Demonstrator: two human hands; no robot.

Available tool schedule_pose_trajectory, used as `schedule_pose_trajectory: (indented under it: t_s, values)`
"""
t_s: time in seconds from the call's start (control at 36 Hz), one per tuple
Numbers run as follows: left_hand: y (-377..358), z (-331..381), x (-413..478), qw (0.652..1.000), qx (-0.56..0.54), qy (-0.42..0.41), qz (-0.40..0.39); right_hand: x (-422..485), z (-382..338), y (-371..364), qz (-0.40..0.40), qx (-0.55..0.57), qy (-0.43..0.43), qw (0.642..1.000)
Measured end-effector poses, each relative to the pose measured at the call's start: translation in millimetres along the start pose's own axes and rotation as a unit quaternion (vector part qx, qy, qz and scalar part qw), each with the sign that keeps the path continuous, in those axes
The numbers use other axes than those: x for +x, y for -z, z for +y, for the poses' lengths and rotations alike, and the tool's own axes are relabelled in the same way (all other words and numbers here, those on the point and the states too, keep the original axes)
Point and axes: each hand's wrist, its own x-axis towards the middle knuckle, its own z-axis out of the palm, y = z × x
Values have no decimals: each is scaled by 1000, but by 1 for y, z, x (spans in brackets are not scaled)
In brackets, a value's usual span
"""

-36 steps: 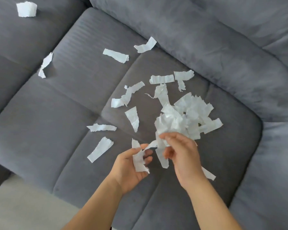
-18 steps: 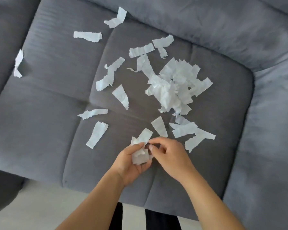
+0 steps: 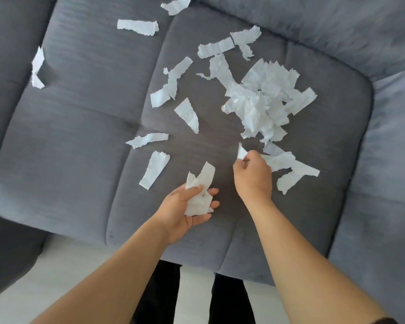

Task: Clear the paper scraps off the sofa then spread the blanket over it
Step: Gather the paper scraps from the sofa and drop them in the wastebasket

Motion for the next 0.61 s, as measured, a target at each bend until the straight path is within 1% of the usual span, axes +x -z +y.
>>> schedule_pose_trajectory:
  t_s: [0.06, 0.11, 0.14, 0.17, 0.22, 0.25, 0.28, 0.31, 0.36, 0.39, 0.42, 0.44, 0.47, 0.5, 0.56, 0.61]
  values:
    - [-4, -3, -2, 1000, -13, 11, -6, -16, -4, 7, -28, 24, 82, 996]
    - [-10, -7, -2, 999, -24, 17, -17, -40, -8, 16, -98, 23, 138, 985]
    - [-11, -9, -2, 999, -28, 16, -26, -51, -8, 18, -148, 11, 156, 977]
    - [-15, -11, -1, 999, -29, 18, -38, -60, -5, 21, -202, -5, 167, 965]
    - [-22, -15, -1, 998, -18, 19, -51, -72, 3, 28, -306, -25, 159, 938]
    - [-25, -18, 1, 999, -13, 15, -49, -73, 9, 32, -331, -21, 149, 932]
    - [-28, -20, 3, 999, -12, 9, -45, -72, 15, 38, -328, -4, 140, 934]
    - [-30, -22, 5, 999, -12, 4, -39, -69, 21, 42, -289, 22, 125, 949]
    - [-33, -25, 8, 1000, -15, 4, -17, -53, 36, 51, -147, 79, 78, 983]
    - [-35, -26, 10, 1000, -19, 4, -7, -42, 48, 55, -70, 84, 50, 993]
    - [-36, -28, 12, 1000, -20, 3, -1, -29, 60, 61, -6, 66, 26, 997]
    - [-37, -28, 13, 1000, -20, 2, 0, -15, 72, 66, 37, 38, 6, 999]
    - [-39, -30, 15, 1000, -17, 1, -3, -2, 85, 74, 56, 16, -15, 998]
    - [-42, -32, 17, 1000, -13, 2, -5, 9, 96, 81, 49, 4, -39, 998]
    - [-46, -35, 19, 1000, -4, 7, -11, 29, 112, 91, -2, -7, -79, 997]
    - [-53, -41, 22, 1000, 5, 13, -17, 40, 120, 96, -38, -14, -85, 996]
